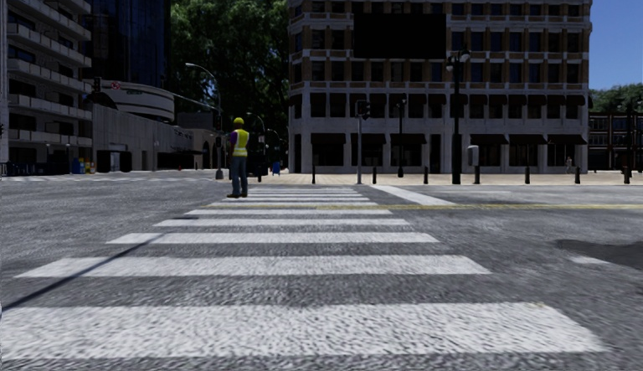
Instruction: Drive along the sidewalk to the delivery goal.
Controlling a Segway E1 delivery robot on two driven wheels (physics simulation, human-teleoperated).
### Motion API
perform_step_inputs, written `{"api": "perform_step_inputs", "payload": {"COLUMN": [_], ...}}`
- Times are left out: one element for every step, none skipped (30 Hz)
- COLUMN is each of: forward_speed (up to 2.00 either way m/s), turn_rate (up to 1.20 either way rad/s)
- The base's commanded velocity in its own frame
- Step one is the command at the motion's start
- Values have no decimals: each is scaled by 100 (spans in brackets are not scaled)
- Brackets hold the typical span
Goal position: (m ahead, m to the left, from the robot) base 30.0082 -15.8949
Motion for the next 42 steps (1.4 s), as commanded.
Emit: {"api": "perform_step_inputs", "payload": {"forward_speed": [127,127,127,127,127,127,127,127,127,127,127,127,127,127,127,127,127,127,127,200,200,200,200,200,200,200,200,200,200,200,200,200,200,200,200,200,200,200,200,200,200,200], "turn_rate": [0,0,0,0,0,0,0,0,0,0,0,0,0,0,0,0,0,0,0,0,0,0,0,0,0,0,0,0,0,0,0,0,0,0,0,0,0,0,0,0,0,0]}}
